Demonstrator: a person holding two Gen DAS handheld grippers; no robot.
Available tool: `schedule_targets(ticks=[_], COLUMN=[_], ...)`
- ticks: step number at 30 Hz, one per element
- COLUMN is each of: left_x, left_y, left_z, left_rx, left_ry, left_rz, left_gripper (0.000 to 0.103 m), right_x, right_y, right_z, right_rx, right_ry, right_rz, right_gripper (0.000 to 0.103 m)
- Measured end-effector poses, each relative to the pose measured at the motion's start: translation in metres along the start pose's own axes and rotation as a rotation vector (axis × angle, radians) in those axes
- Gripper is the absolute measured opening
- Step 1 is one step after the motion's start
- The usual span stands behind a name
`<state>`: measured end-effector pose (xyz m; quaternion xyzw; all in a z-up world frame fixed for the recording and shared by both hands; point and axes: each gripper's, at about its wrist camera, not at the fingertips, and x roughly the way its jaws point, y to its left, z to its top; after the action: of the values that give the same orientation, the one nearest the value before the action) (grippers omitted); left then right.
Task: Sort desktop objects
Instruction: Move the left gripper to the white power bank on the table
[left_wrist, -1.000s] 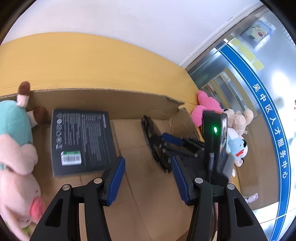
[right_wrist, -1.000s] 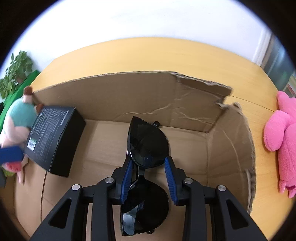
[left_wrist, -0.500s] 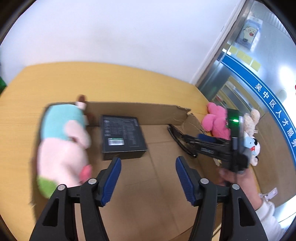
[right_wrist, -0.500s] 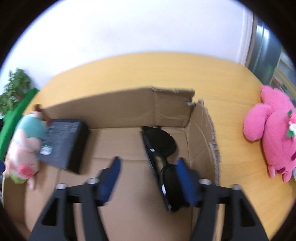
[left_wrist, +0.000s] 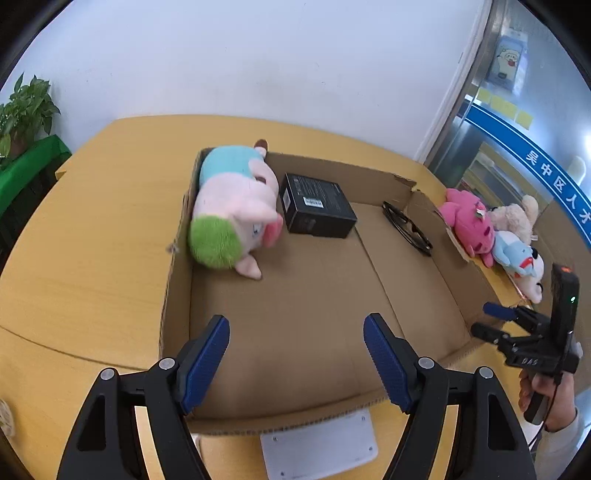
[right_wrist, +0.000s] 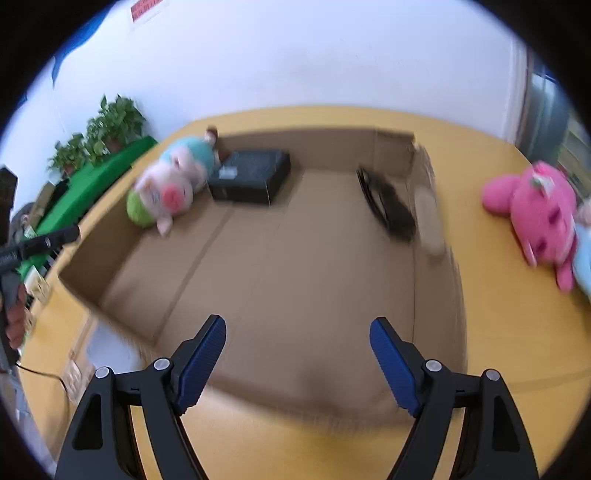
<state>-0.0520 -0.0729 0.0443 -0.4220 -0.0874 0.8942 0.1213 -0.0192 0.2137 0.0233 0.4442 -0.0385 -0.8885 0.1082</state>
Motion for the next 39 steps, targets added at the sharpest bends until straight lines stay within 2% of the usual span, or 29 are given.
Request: schedule_targets(ticks=[2,3,6,10,15,16,18,20,22,24,26,30,33,36,39], left_x=[0.003,0.004,0.01,0.012,0.005,0.0,-0.01,-0.02,-0.025,-0.034,-0.033,-0.025,-0.011,0.008,0.026], left_y=[0.003,0.003,0.009,0.013,0.012,0.012,0.011,0.011,0.012,0.01,0.011,0.023,0.032,0.034,0.026], left_z=[-0.011,-0.014,-0.023,-0.029,-0.031,-0.031,-0.033,-0.039,-0.045,-0.055,-0.061,-0.076,-0.087,-0.093,-0.098], left_rx=[-0.005,-0.012,-0.038,-0.023,-0.003,0.001,0.011,0.013,0.006,0.022,0.018,-0.04,-0.091,-0.118,-0.098], left_ry=[0.018,0.023,0.039,0.035,0.032,0.02,-0.003,-0.013,-0.004,-0.029,0.0,0.04,0.083,0.116,0.158], left_rz=[0.008,0.006,0.006,0.007,-0.007,-0.016,-0.023,-0.062,-0.1,-0.104,-0.138,-0.169,-0.208,-0.234,-0.238], left_gripper=[0.074,0.074,0.074,0.074,0.074,0.074,0.074,0.074,0.075,0.076,0.078,0.078,0.078,0.075,0.064], right_x=[-0.003,-0.008,-0.015,-0.019,-0.018,-0.022,-0.027,-0.043,-0.049,-0.045,-0.026,0.016,0.038,0.059,0.077], right_y=[-0.004,-0.005,0.001,0.009,0.006,0.008,0.022,0.044,0.064,0.08,0.089,0.116,0.137,0.151,0.158], right_z=[-0.015,-0.02,-0.026,-0.032,-0.027,-0.025,-0.018,-0.021,-0.024,-0.032,-0.037,-0.05,-0.05,-0.044,-0.039], right_rx=[0.031,0.047,0.044,0.048,0.047,0.04,-0.023,-0.123,-0.171,-0.175,-0.167,-0.167,-0.205,-0.229,-0.241], right_ry=[0.0,-0.03,-0.047,-0.05,-0.061,-0.07,-0.1,-0.14,-0.157,-0.132,-0.083,0.02,0.036,0.051,0.056], right_rz=[0.005,0.01,-0.012,-0.015,-0.023,-0.047,-0.063,-0.013,0.079,0.204,0.285,0.361,0.401,0.398,0.384], right_gripper=[0.081,0.081,0.081,0.081,0.081,0.081,0.081,0.081,0.081,0.082,0.082,0.082,0.082,0.082,0.082])
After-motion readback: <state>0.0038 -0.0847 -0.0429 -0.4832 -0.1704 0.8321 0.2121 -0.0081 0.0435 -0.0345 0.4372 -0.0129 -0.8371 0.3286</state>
